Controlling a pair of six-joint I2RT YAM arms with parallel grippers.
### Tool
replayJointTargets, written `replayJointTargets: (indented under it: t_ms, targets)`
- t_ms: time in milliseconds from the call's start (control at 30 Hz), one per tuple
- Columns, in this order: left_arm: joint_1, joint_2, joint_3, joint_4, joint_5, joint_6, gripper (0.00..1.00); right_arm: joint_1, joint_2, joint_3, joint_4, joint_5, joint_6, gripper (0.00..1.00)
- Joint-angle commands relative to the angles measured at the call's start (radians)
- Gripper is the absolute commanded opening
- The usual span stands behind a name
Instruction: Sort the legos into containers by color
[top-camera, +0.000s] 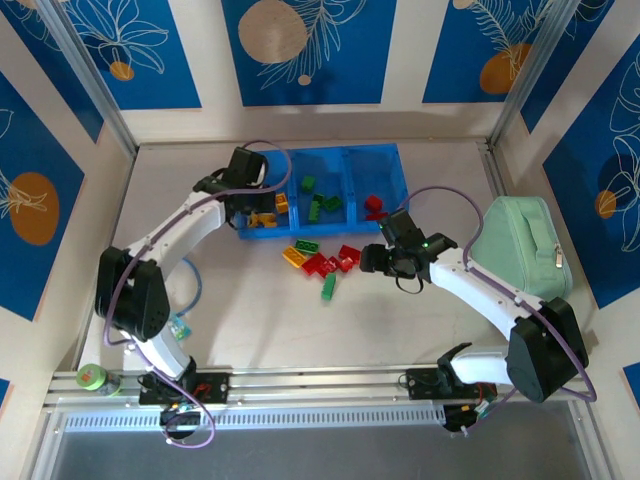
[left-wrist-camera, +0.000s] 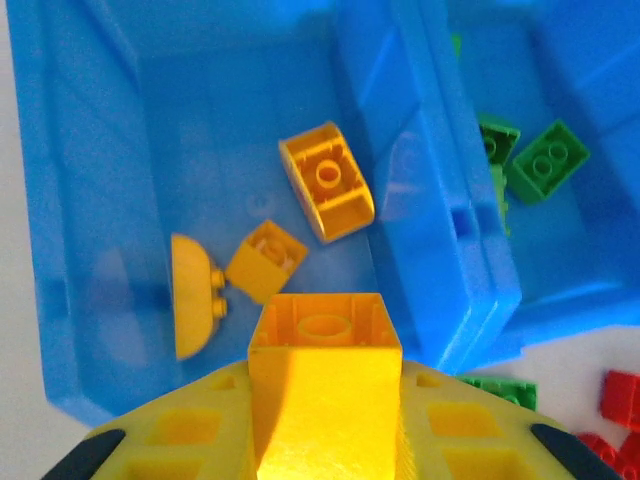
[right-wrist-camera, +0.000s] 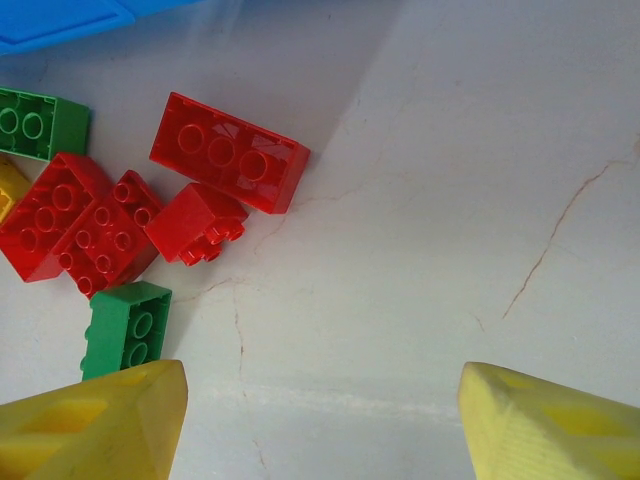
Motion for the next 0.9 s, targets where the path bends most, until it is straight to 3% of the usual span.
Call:
replayJointTargets:
  t_ms: [0, 67, 167, 433, 867]
  targets:
    - [0.019, 0.075, 0.068, -0.013, -0.021, 0.021, 0.41, 0.004, -0.027, -0.007, -0.012, -0.030, 0.016, 0.73]
    - [0.015, 0.100, 0.117, -0.055, -0.025, 0.017, 0.62, 0.010, -0.027, -0.005, -0.016, -0.035, 0.015, 0.73]
    - [-0.019, 0.055, 0.080, -0.009, -0.031, 0.019, 0.70, 0.020, -0.027, -0.008, -0.021, -0.034, 0.016, 0.73]
    - [-0.097, -0.131, -0.092, 0.073, -0.047, 0.014, 0.71, 0.095, 0.033, 0.022, -0.006, -0.045, 0.023, 0.73]
    - [-0.173, -0.385, -0.472, 0.177, -0.021, -0.079, 0.71, 0.294, 0.353, 0.209, -0.021, -0.011, 0.113, 0.68]
